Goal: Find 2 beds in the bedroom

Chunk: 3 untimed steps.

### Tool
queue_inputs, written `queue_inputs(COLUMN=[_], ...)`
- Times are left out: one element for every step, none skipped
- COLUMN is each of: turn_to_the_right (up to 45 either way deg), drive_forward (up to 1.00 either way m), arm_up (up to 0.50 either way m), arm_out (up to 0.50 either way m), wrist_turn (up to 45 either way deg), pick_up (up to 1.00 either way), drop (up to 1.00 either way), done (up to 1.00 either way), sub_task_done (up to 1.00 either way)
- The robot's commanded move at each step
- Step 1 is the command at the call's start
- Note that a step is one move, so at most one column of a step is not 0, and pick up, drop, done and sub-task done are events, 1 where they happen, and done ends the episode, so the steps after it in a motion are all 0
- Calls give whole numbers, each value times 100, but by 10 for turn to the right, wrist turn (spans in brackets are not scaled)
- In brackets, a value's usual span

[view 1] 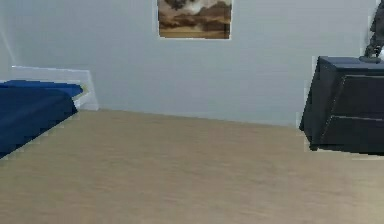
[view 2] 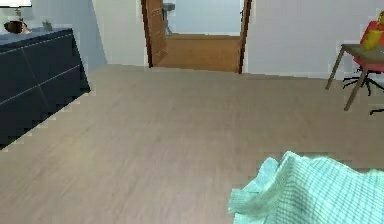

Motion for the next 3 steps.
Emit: queue_inputs(turn_to_the_right=[0,450,420], drive_forward=[45,0,0], arm_up=[0,0,0], arm_out=[0,0,0], wrist_turn=[0,0,0], pick_up=[0,0,0], drop=[0,0,0], done=[0,0,0], sub_task_done=[0,0,0])
